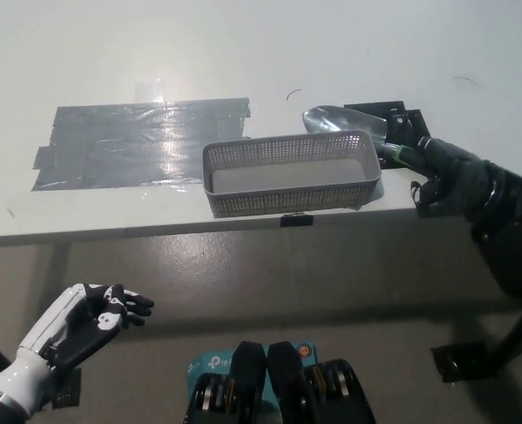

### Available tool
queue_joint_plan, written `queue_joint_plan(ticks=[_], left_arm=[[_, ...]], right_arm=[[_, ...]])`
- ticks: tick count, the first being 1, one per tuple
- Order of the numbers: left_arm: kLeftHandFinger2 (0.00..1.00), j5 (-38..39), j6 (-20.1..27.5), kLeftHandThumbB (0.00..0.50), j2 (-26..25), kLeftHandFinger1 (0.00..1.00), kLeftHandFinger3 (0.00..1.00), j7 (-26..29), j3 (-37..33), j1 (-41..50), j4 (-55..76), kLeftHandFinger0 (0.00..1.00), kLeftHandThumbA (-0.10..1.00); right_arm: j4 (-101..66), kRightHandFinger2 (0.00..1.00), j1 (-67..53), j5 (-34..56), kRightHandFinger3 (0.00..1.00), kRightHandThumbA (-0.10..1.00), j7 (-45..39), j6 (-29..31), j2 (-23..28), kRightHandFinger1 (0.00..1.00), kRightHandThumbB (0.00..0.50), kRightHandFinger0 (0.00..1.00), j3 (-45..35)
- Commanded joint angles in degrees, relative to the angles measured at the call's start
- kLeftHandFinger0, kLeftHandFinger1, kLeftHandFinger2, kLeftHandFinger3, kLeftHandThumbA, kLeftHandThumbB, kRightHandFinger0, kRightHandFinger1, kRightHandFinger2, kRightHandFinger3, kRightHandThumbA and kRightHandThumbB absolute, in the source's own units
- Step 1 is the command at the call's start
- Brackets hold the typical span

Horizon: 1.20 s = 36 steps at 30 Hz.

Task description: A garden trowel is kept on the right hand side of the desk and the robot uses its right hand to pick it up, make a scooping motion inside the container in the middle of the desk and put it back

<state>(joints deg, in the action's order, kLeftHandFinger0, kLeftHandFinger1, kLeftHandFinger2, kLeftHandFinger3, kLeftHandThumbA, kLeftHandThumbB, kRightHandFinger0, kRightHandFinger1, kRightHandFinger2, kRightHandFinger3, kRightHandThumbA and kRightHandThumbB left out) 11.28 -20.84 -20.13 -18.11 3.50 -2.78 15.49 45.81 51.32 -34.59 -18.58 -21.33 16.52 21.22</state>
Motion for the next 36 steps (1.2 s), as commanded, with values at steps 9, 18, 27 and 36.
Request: queue_joint_plan(ticks=[9, 18, 27, 36], left_arm=[[0.59, 1.32, 2.41, 0.07, -1.92, 0.62, 0.52, -3.37, -1.07, -1.81, 0.2, 0.64, 0.97], [0.6, 1.8, 3.52, 0.036, -1.92, 0.65, 0.53, -4.41, -0.96, -1.87, -0.16, 0.67, 0.99], [0.62, 1.18, 4.48, 0.04, -1.88, 0.65, 0.54, -4.91, -1.15, -2.29, -0.9, 0.66, 0.97], [0.67, 1.22, 4.57, 0.063, -2.18, 0.69, 0.61, -5.47, -1.4, -2.09, -0.86, 0.69, 1.0]], right_arm=[[5.23, 0.33, -1.64, -3.0, 1.0, -0.1, 3.59, 2.22, -0.94, 0.0, 0.04, 0.0, 5.56], [5.38, 0.5, -1.83, -8.0, 0.86, -0.02, 4.17, 1.86, 0.53, 0.6, 0.0, 0.51, 13.23], [5.28, 0.21, -4.58, -9.08, 0.57, 0.07, 11.08, 3.05, 1.07, 0.11, 0.0, 0.0, 12.78], [1.48, 0.23, -7.98, -7.67, 0.51, 0.02, 20.16, 10.54, 2.98, 0.19, 0.0, 0.13, 9.84]])
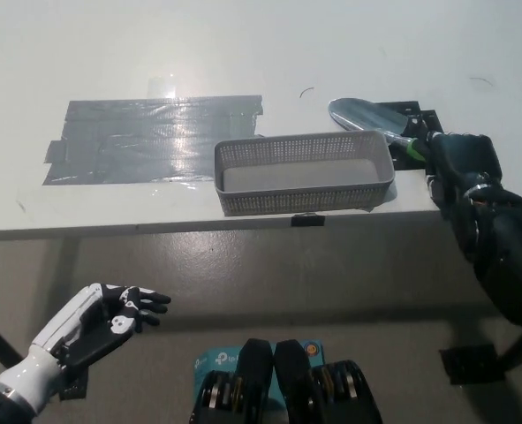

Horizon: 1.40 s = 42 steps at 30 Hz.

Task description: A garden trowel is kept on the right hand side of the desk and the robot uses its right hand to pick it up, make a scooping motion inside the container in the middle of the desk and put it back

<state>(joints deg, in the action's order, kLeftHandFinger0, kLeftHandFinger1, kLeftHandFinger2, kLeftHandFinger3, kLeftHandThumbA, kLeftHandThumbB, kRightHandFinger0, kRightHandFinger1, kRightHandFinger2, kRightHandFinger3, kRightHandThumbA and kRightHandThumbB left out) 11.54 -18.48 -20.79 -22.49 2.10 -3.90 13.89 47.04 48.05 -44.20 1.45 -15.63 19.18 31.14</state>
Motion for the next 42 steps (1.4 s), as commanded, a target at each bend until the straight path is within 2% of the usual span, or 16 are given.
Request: queue_joint_plan(ticks=[1, 10, 13, 14, 15, 17, 18, 19, 20, 21, 24, 27, 30, 33, 35, 42], left_arm=[[0.67, 1.0, 2.27, 0.064, -1.47, 0.69, 0.61, -1.21, -0.08, -0.72, 0.71, 0.69, 1.0], [0.65, 0.69, 1.47, 0.031, -1.49, 0.68, 0.58, -0.8, -0.06, 0.41, 1.43, 0.69, 0.99], [0.62, 1.2, 1.23, 0.036, -1.34, 0.65, 0.55, -0.8, 0.18, 0.25, 0.94, 0.67, 0.96], [0.63, 1.03, 1.38, 0.031, -1.52, 0.66, 0.56, -0.9, 0.1, 0.51, 0.96, 0.67, 0.97], [0.63, 0.89, 1.69, 0.021, -1.58, 0.66, 0.55, -0.99, 0.02, 0.51, 0.89, 0.68, 0.98], [0.62, 1.02, 1.68, 0.02, -1.43, 0.66, 0.54, -1.06, -0.05, 0.53, 0.62, 0.68, 0.98], [0.63, 0.8, 1.71, 0.019, -1.55, 0.66, 0.55, -1.08, -0.17, 0.54, 0.73, 0.68, 0.99], [0.63, 0.78, 2.56, 0.028, -1.71, 0.66, 0.55, -1.35, -0.14, 0.83, 0.53, 0.68, 1.0], [0.64, 1.1, 1.29, 0.025, -1.57, 0.67, 0.56, -0.99, 0.08, 1.04, 1.17, 0.68, 0.98], [0.64, 1.22, 1.34, 0.023, -1.49, 0.67, 0.56, -0.96, 0.15, 1.05, 1.15, 0.68, 0.97], [0.65, 0.82, 1.45, 0.029, -1.65, 0.68, 0.59, -1.11, -0.22, 1.23, 1.16, 0.69, 0.98], [0.64, 0.96, 1.5, 0.03, -1.69, 0.68, 0.57, -1.16, -0.23, 1.18, 0.88, 0.69, 0.96], [0.63, 0.83, 1.33, 0.019, -1.53, 0.67, 0.53, -0.78, -0.12, 1.65, 1.19, 0.69, 0.95], [0.63, 0.8, 1.62, 0.009, -1.62, 0.67, 0.56, -0.9, -0.17, 1.79, 1.26, 0.69, 0.95], [0.63, 1.22, 0.8, 0.03, -1.52, 0.68, 0.55, -0.89, -0.06, 1.66, 1.12, 0.69, 0.93], [0.62, 1.04, 1.37, 0.016, -1.79, 0.67, 0.53, -1.26, -0.03, 1.68, 0.63, 0.68, 0.93]], right_arm=[[-0.36, 0.18, -5.07, 2.22, 0.5, 0.01, 0.49, 5.24, 0.53, 0.13, 0.0, 0.05, -0.64], [-3.95, 0.13, -4.01, 4.51, 0.59, -0.1, 1.29, 8.03, 2.2, 0.05, 0.0, 0.01, -5.74], [-6.76, 0.06, -2.67, 5.37, 0.17, -0.1, -1.56, 6.5, 3.28, 0.04, 0.0, 0.0, -7.2], [-7.25, 0.2, -2.57, 5.65, 0.21, -0.1, -1.47, 6.34, 3.46, 0.1, 0.0, 0.0, -7.71], [-8.18, 0.41, -1.81, 5.94, 0.51, -0.1, -1.5, 6.09, 4.14, 0.2, 0.016, 0.01, -8.61], [-8.69, 0.38, -1.67, 5.81, 0.67, -0.1, -2.1, 5.94, 4.51, 0.15, 0.0, 0.0, -9.03], [-8.07, 0.4, -0.62, 5.44, 0.49, -0.1, -2.61, 6.01, 5.2, 0.17, 0.0, 0.0, -8.95], [-8.38, 0.41, -0.09, 5.67, 0.73, -0.1, -3.07, 5.29, 5.39, 0.19, 0.0, 0.0, -9.47], [-8.83, 0.25, 0.91, 6.45, 0.45, -0.1, -3.15, 4.27, 5.73, 0.04, 0.0, 0.0, -10.86], [-9.23, 0.3, 1.47, 6.94, 0.18, -0.1, -4.15, 4.05, 6.27, 0.04, 0.0, 0.0, -11.55], [-11.08, 0.53, 1.64, 6.98, 0.3, -0.1, -5.73, 2.58, 6.84, 0.18, 0.0, 0.0, -12.62], [-12.91, 0.42, 1.84, 6.6, 0.56, -0.1, -6.58, 1.28, 7.19, 0.11, 0.0, 0.0, -13.31], [-11.05, 0.36, 2.79, 7.07, 0.13, -0.1, -4.99, 2.07, 6.93, 0.05, 0.0, 0.0, -14.49], [-10.88, 0.44, 3.15, 7.55, 0.26, -0.1, -4.57, 2.73, 7.18, 0.09, 0.0, 0.0, -15.4], [-12.85, 0.44, 3.62, 7.1, 0.56, -0.1, -4.89, 1.3, 8.15, 0.1, 0.006, 0.0, -16.07], [-16.7, 0.36, 3.18, 7.66, 0.18, -0.1, -6.02, 3.76, 10.71, 0.0, 0.025, 0.0, -16.93]])
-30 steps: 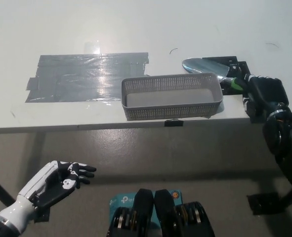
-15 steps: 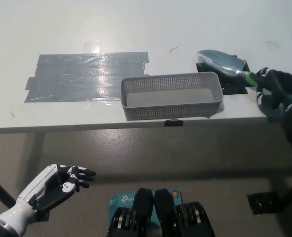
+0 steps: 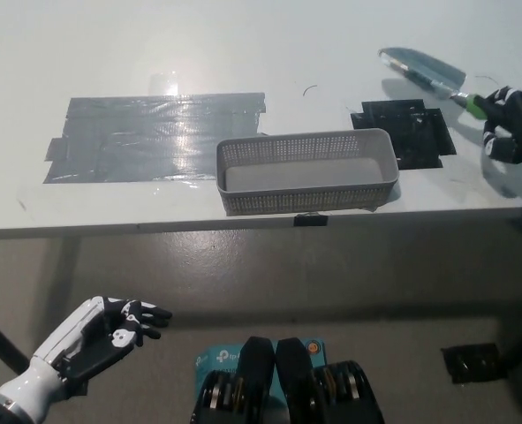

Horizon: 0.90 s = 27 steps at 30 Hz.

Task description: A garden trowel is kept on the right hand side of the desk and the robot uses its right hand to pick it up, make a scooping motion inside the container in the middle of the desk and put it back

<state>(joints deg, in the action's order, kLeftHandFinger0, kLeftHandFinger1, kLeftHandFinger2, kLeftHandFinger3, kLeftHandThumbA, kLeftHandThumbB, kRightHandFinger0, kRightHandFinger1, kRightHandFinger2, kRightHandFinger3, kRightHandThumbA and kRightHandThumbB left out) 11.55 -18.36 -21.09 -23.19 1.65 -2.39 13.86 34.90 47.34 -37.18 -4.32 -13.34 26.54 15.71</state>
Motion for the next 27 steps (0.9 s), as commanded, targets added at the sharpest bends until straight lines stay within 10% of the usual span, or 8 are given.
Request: queue_joint_plan(ticks=[1, 6, 7, 9, 12, 22, 27], left_arm=[[0.62, 1.06, 1.65, 0.025, -1.57, 0.66, 0.54, -0.8, 0.43, 0.11, 0.28, 0.67, 0.93], [0.63, 0.8, 2.18, 0.033, -1.75, 0.66, 0.57, -1.15, 0.22, -0.02, -0.13, 0.68, 0.96], [0.63, 0.86, 1.34, 0.041, -1.6, 0.66, 0.57, -0.82, 0.33, -0.02, 0.18, 0.67, 0.96], [0.61, 1.17, 0.76, 0.042, -1.41, 0.66, 0.53, -0.67, 0.53, -0.01, 0.34, 0.68, 0.93], [0.61, 0.9, 1.35, 0.034, -1.71, 0.66, 0.52, -1.0, 0.4, 0.12, 0.18, 0.66, 0.92], [0.62, 1.13, 0.94, 0.036, -1.94, 0.66, 0.51, -1.25, 0.42, -0.39, 0.13, 0.67, 0.93], [0.64, 1.07, 0.77, 0.053, -2.38, 0.67, 0.53, -1.35, 0.55, -0.66, 0.21, 0.69, 0.94]], right_arm=[[-6.61, 0.36, 3.17, 0.99, 0.13, -0.1, -0.91, 1.75, 3.75, 0.0, 0.027, 0.0, -1.65], [-16.4, 0.28, -0.21, 1.69, 0.21, -0.1, -3.59, 2.34, 5.98, 0.0, 0.081, 0.0, -1.68], [-18.4, 0.24, -1.07, 2.52, 0.1, -0.1, -4.39, 3.1, 6.52, 0.0, 0.07, 0.0, -1.92], [-23.0, 0.34, -3.39, 3.52, 0.01, -0.1, -5.08, 4.64, 7.64, 0.03, 0.165, 0.0, -2.46], [-28.51, 0.5, -6.41, 4.16, 0.14, -0.1, -6.72, 3.64, 8.44, 0.14, 0.212, 0.0, -3.21], [-35.59, 0.61, -12.92, 3.6, 0.37, -0.1, -6.15, 10.75, 13.16, 0.24, 0.238, 0.0, -4.25], [-34.79, 0.49, -13.81, 4.08, 0.25, -0.1, -8.07, 10.97, 16.0, 0.18, 0.184, 0.0, -5.33]])
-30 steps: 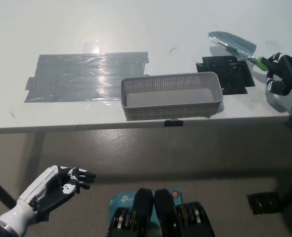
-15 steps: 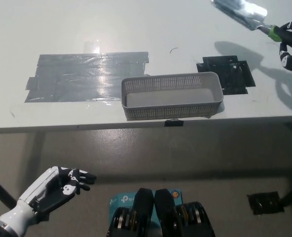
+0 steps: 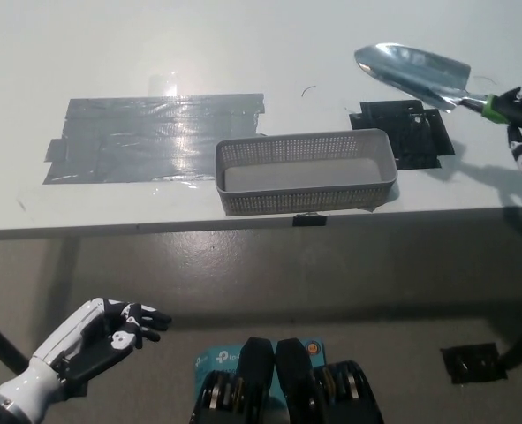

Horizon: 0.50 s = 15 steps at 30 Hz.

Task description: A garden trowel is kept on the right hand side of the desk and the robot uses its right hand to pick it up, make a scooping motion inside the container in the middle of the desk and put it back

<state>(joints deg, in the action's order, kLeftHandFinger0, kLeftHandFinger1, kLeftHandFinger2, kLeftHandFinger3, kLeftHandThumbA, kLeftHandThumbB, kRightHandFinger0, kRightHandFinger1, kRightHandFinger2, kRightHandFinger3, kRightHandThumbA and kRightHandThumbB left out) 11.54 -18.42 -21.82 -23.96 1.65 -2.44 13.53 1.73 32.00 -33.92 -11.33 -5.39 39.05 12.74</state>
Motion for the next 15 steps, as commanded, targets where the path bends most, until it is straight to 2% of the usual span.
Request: queue_joint_plan(ticks=[1, 3, 4, 5, 6, 9, 10, 11, 12, 13, 14, 15], left_arm=[[0.64, 1.09, 0.81, 0.059, -1.73, 0.68, 0.52, -0.66, 0.49, -0.71, 0.5, 0.69, 0.94], [0.64, 0.57, 1.12, 0.067, -1.95, 0.68, 0.51, -0.71, 0.19, -0.75, 0.74, 0.69, 0.97], [0.64, 1.04, 1.73, 0.051, -1.87, 0.67, 0.55, -1.0, 0.32, -0.75, 0.4, 0.68, 0.97], [0.64, 1.08, 0.99, 0.06, -1.78, 0.68, 0.56, -0.74, 0.42, -0.71, 0.71, 0.69, 0.97], [0.64, 1.07, 0.85, 0.055, -1.94, 0.68, 0.57, -0.85, 0.41, -1.07, 0.8, 0.69, 0.97], [0.63, 0.94, 0.6, 0.053, -1.92, 0.67, 0.55, -0.69, 0.45, -1.49, 0.6, 0.68, 0.95], [0.63, 0.68, 0.63, 0.067, -2.01, 0.67, 0.54, -0.64, 0.36, -1.64, 0.64, 0.68, 0.96], [0.63, 0.93, 0.56, 0.066, -1.89, 0.67, 0.53, -0.71, 0.38, -1.83, 0.51, 0.68, 0.96], [0.63, 0.82, 0.72, 0.069, -1.89, 0.67, 0.52, -0.72, 0.32, -1.93, 0.4, 0.67, 0.95], [0.62, 1.07, 0.87, 0.053, -1.87, 0.67, 0.51, -0.92, 0.32, -2.08, 0.26, 0.67, 0.95], [0.62, 1.11, 0.87, 0.05, -1.92, 0.66, 0.5, -1.0, 0.31, -2.19, 0.28, 0.66, 0.96], [0.61, 0.97, 0.92, 0.053, -1.9, 0.65, 0.49, -0.9, 0.34, -2.27, 0.27, 0.65, 0.96]], right_arm=[[-1.08, 0.47, 1.51, 1.38, 0.17, -0.1, -0.95, 3.59, 3.72, 0.15, 0.169, 0.0, -2.8], [0.34, 0.54, 1.54, 0.8, 0.15, -0.1, 0.35, 5.13, 3.94, 0.17, 0.182, 0.0, -3.04], [1.18, 0.56, 2.0, 0.1, 0.12, -0.1, 0.36, 5.35, 4.46, 0.21, 0.186, 0.0, -3.07], [2.43, 0.61, 2.25, -0.39, 0.18, -0.1, 1.71, 7.57, 4.8, 0.29, 0.235, 0.0, -3.04], [2.89, 0.65, 2.49, -1.37, 0.22, -0.1, 1.85, 8.24, 5.35, 0.34, 0.223, 0.01, -2.72], [3.8, 0.59, 3.38, -1.52, 0.24, -0.1, 1.8, 9.16, 5.3, 0.32, 0.21, 0.0, -2.8], [4.13, 0.57, 3.89, -1.43, 0.25, -0.1, 1.56, 9.84, 5.29, 0.3, 0.207, 0.0, -2.64], [4.88, 0.54, 4.48, -1.93, 0.22, -0.1, 3.03, 13.14, 5.38, 0.29, 0.224, 0.0, -2.07], [4.4, 0.52, 4.75, -2.62, 0.24, -0.1, 2.07, 13.7, 5.72, 0.27, 0.2, 0.0, -1.47], [2.61, 0.5, 4.91, -3.84, 0.38, -0.1, -0.26, 12.73, 6.18, 0.25, 0.174, 0.01, -0.62], [1.94, 0.37, 4.97, -4.55, 0.31, -0.1, -0.52, 13.43, 6.33, 0.13, 0.114, 0.0, -0.16], [1.61, 0.26, 4.88, -6.08, 0.21, -0.1, 0.97, 15.45, 6.34, 0.03, 0.071, 0.0, 0.46]])
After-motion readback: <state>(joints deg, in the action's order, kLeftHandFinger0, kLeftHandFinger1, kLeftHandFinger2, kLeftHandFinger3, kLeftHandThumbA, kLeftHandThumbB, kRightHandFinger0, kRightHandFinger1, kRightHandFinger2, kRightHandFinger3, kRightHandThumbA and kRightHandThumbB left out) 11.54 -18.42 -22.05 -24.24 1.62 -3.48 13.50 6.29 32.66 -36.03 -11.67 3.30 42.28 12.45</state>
